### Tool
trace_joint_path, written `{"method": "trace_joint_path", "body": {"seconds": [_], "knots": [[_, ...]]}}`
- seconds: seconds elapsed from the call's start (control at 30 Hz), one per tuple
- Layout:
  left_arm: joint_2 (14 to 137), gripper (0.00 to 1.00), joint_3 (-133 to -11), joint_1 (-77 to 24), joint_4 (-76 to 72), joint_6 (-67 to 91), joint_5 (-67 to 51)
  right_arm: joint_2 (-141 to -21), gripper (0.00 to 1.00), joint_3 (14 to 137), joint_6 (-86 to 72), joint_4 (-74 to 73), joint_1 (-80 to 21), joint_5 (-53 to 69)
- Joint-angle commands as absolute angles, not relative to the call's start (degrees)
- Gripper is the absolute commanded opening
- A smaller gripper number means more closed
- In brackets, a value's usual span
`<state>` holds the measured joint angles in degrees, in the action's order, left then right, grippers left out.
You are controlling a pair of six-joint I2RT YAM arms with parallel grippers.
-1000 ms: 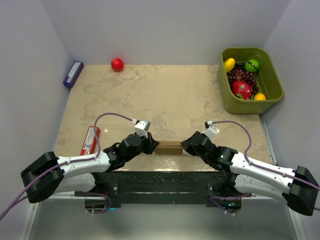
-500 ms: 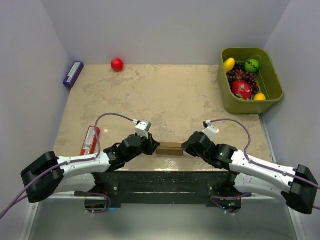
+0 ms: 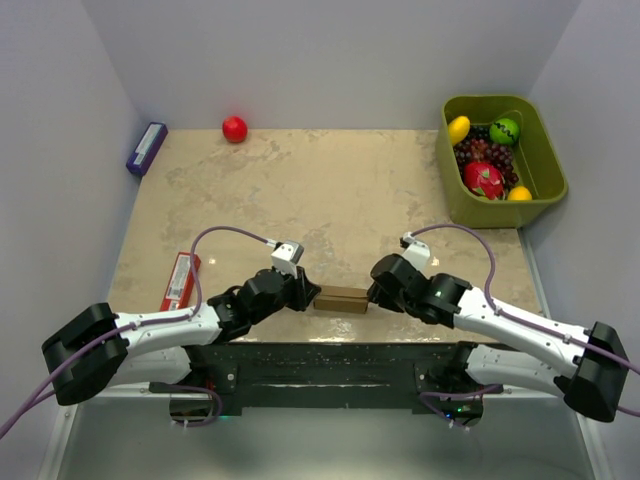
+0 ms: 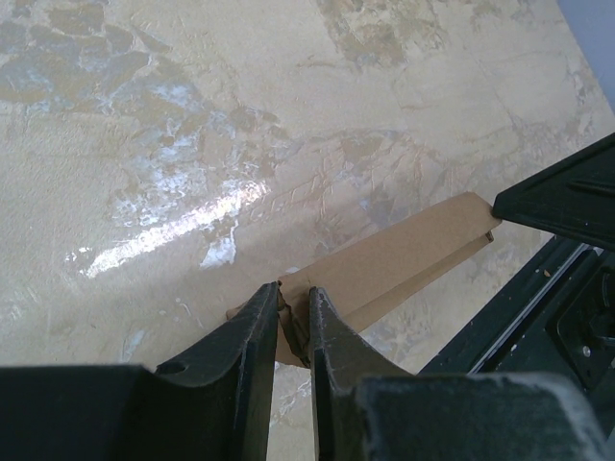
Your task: Fold the paper box
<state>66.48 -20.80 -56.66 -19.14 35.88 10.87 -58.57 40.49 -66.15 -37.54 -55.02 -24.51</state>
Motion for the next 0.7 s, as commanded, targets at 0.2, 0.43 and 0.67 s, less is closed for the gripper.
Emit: {"method": "trace_joint_path", "body": {"seconds": [0.2, 0.43, 0.67], "knots": [[69.17, 0.15, -18.37, -56.95, -4.92, 33.13, 11.78, -55.9, 0.43, 40.17, -62.32, -36.83, -53.96, -19.16], [69.17, 0.15, -18.46, -56.95, -4.83, 33.22, 11.87, -57.04, 0.43, 40.78, -61.35, -36.3, -53.35, -18.81], [69.17, 0.15, -18.46, -56.95, -4.83, 33.22, 11.86, -56.6, 0.42, 40.43, -59.68, -34.98, -50.54, -17.05]]}}
